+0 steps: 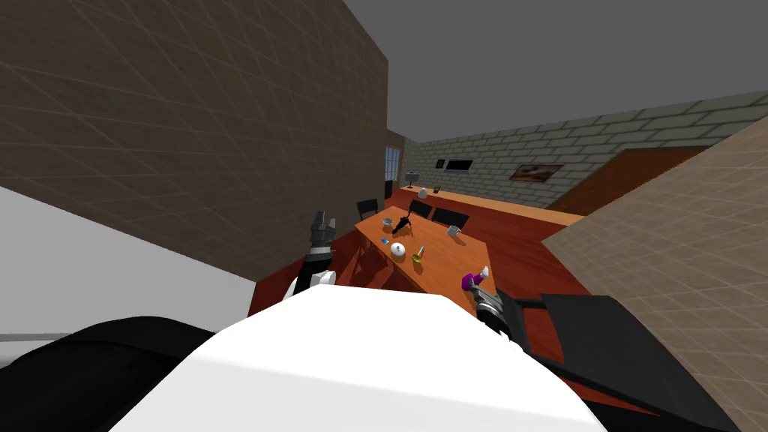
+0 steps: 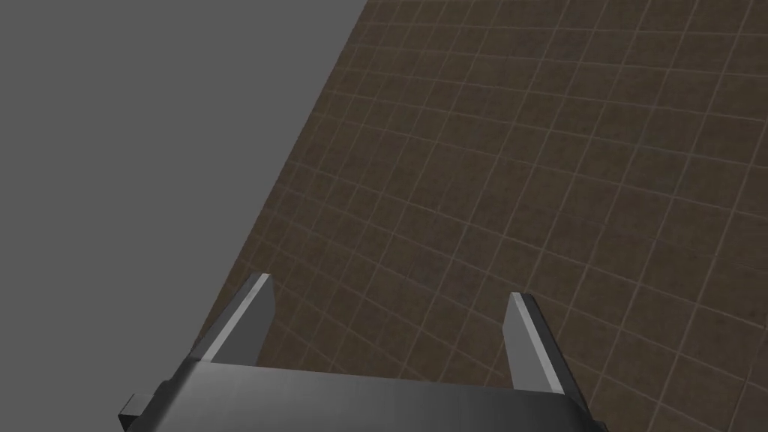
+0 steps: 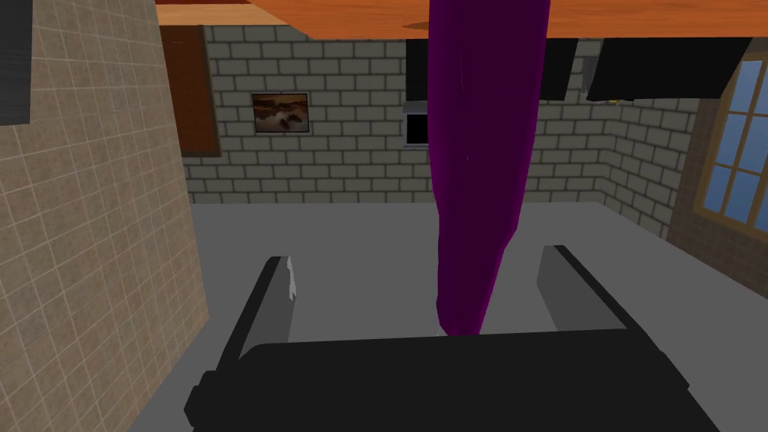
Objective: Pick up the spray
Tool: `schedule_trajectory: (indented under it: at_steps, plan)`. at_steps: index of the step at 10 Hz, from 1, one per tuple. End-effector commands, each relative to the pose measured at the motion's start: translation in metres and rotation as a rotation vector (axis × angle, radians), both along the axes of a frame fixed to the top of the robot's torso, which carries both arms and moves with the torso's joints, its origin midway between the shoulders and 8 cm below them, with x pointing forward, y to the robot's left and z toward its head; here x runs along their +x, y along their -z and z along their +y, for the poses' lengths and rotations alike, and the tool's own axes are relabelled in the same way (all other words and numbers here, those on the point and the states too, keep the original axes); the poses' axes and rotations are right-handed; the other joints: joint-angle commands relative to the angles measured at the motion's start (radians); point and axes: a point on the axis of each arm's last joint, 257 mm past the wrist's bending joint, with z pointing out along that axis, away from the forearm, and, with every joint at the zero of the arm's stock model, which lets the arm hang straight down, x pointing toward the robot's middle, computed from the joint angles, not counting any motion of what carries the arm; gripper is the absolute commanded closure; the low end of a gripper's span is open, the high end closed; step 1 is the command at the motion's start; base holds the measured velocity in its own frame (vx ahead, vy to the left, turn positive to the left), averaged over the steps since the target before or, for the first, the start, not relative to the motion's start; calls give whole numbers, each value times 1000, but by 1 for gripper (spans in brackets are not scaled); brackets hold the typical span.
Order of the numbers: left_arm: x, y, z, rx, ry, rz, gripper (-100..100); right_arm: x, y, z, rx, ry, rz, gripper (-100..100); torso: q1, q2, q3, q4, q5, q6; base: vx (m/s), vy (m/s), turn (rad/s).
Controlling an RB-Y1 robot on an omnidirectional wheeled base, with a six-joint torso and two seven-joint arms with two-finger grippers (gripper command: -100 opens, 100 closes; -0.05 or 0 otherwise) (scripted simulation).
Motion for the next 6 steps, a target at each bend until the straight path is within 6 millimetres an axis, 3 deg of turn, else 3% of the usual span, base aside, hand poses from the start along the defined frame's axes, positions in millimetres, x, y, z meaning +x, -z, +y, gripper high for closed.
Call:
schedule_trajectory:
  at_steps: [1, 3, 4, 6]
  plan:
    - [0, 0, 0, 0, 0, 0, 0, 9, -3, 12, -9, -37, -6, -100, 0, 0, 0, 0, 0, 0, 135, -40, -256]
    - [0, 0, 0, 0, 0, 0, 0, 26, 2, 52, 1, -137, -1, -100, 0, 2, 1, 0, 0, 0, 145, -67, -449]
    - [0, 0, 0, 0, 0, 0, 0, 30, -3, 52, -11, -145, -5, -100, 0, 0, 0, 0, 0, 0, 139, -20, -188]
    - [0, 0, 0, 0, 0, 0, 0, 49, -5, 96, -7, -251, -10, -100, 1, 1, 1, 0, 0, 0, 160, -46, -420]
